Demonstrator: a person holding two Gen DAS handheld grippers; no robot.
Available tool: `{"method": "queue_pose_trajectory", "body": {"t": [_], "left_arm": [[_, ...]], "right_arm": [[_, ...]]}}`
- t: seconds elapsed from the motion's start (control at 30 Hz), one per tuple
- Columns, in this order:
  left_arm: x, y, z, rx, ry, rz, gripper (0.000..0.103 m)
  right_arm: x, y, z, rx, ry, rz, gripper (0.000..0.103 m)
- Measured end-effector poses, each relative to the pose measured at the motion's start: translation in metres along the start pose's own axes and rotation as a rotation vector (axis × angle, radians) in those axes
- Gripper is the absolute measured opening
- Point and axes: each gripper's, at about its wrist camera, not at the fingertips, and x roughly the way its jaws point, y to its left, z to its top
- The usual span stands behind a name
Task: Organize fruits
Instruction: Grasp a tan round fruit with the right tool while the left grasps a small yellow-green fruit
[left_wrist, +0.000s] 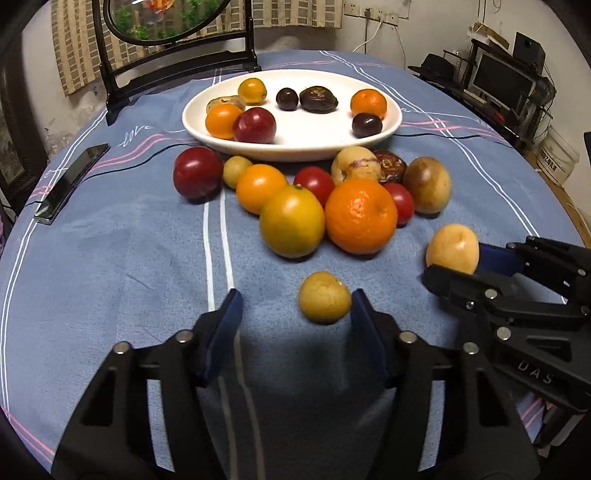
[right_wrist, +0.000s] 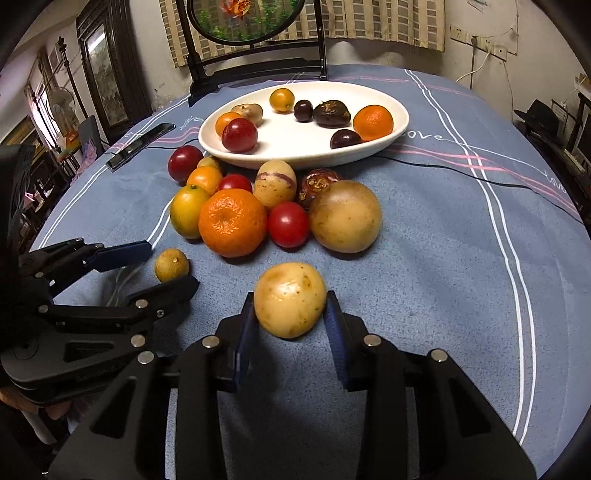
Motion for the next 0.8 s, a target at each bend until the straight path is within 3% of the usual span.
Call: {"method": "queue_pose_trajectory", "body": {"t": [0.07, 0.1, 0.53, 0.8], "left_arm": [[-0.001, -0.001, 0.000, 0.001, -0.007, -0.010, 0.039], [-0.002, -0.002, 0.000, 0.007, -0.012, -0.020, 0.025], [-0.027, 0.008, 0.002, 0.000, -0.051, -0.011, 0.025], [-0.047, 0.014, 0.015, 0.023, -0.105, -0.004, 0.025]], "right_arm": [[0.000, 0.000, 0.000, 0.002, -0.001, 0.002, 0.037], [0.000, 0.000, 0.000, 0.002, -0.001, 0.001, 0.037], [-0.009, 0.001, -0.003, -0.008, -0.029, -0.003, 0.037], [-0.039, 0.005, 0.009, -0.034, -0.113, -0.018, 0.037]]}}
